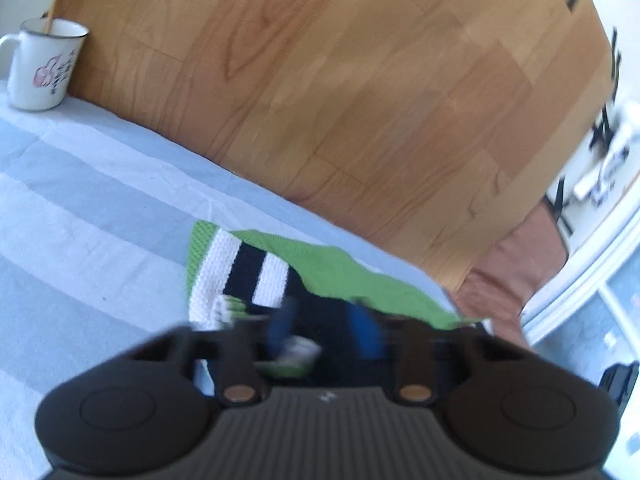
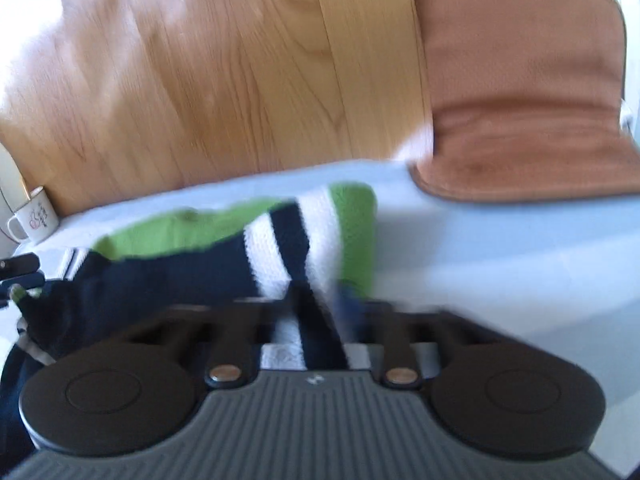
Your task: Fold small clothes
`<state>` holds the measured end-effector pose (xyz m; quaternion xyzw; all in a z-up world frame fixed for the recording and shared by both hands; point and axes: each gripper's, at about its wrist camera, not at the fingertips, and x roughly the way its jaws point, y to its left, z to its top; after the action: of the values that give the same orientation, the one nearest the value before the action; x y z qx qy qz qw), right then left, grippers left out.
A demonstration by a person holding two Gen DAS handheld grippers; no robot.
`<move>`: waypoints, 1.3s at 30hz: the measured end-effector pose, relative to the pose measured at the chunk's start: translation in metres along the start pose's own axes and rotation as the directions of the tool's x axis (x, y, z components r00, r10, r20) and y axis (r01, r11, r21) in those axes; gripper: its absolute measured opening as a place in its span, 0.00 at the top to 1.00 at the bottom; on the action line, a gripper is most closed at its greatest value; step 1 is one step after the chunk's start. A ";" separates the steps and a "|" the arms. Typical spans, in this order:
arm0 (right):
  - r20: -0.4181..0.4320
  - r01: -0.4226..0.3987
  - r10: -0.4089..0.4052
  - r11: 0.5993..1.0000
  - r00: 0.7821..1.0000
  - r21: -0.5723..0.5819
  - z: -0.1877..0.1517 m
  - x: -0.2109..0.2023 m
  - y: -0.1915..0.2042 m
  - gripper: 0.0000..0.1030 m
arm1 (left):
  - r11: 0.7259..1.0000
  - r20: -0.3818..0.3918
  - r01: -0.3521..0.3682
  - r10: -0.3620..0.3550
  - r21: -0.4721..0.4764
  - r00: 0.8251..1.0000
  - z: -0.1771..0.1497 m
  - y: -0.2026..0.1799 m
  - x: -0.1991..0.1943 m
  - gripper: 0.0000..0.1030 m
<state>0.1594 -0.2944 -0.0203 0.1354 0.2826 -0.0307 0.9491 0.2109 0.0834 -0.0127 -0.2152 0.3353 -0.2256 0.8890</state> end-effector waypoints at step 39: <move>-0.256 -0.518 0.461 0.820 0.850 -0.242 -0.024 0.024 0.239 0.68 | 0.959 0.108 0.103 -0.077 -0.265 0.991 0.018 0.044 -0.023 0.68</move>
<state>0.1993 -0.0576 0.0050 0.0592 0.3267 0.2715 0.9034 0.2191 0.1360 -0.0126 -0.3602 0.3095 -0.2072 0.8553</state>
